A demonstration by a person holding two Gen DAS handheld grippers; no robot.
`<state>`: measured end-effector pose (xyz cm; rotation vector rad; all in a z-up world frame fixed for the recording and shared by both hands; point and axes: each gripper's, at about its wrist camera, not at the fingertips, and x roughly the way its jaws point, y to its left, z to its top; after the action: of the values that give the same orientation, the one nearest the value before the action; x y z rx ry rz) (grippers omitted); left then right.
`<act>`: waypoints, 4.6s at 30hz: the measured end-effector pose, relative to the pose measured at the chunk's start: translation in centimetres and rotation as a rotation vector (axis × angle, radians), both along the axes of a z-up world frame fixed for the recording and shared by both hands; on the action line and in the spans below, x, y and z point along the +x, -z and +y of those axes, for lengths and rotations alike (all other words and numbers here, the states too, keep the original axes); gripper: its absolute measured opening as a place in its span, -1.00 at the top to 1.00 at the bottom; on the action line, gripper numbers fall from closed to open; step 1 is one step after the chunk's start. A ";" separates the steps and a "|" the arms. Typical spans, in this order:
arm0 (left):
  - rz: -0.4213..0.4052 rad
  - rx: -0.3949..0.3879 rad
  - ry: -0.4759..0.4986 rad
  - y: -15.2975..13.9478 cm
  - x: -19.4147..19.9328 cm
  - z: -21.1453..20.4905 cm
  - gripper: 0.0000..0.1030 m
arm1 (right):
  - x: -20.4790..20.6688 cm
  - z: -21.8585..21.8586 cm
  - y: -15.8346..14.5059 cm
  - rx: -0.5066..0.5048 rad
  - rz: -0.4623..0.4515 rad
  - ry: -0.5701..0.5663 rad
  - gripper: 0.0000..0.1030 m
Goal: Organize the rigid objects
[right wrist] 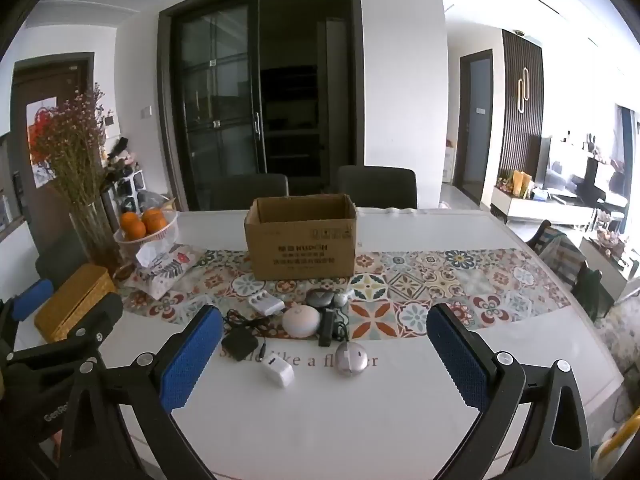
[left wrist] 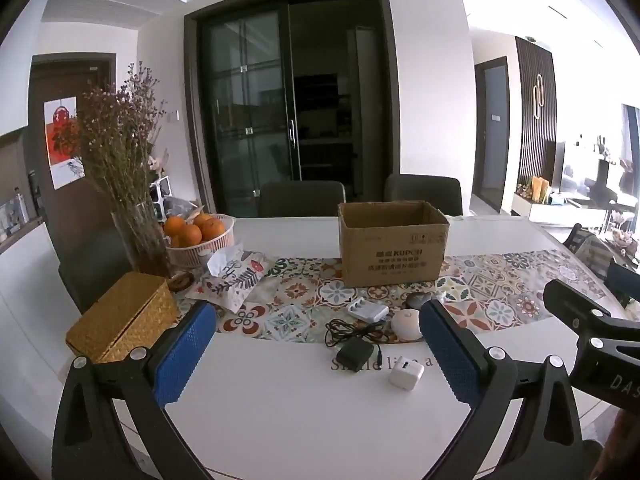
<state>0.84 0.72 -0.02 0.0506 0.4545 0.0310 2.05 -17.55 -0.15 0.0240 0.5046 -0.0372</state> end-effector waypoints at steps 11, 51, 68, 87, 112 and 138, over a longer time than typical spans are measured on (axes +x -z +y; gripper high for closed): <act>0.002 0.002 0.005 0.0 0.3 0.0 -1.00 | 0.7 0.1 0.3 0.000 0.002 0.006 -1.00; 0.009 0.002 0.030 0.2 0.8 -0.1 -1.00 | 0.9 0.1 0.4 0.000 0.005 0.008 -1.00; 0.023 0.004 0.052 0.7 0.9 0.1 -1.00 | 1.0 0.2 0.5 0.003 0.009 0.010 -1.00; 0.188 0.019 0.189 4.4 4.9 -2.6 -1.00 | 3.6 -1.1 3.6 0.005 0.108 0.036 -1.00; 0.403 0.047 0.239 15.1 12.0 -8.7 -1.00 | 13.4 -5.8 14.2 0.017 0.374 -0.110 -0.96; 0.548 0.033 0.324 23.3 16.8 -9.9 -0.11 | 18.9 -4.9 22.5 0.045 0.508 -0.210 -0.42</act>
<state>17.61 -9.17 -23.34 0.1668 0.9886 -0.3012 20.92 -22.48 -22.66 0.0053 1.0133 0.1785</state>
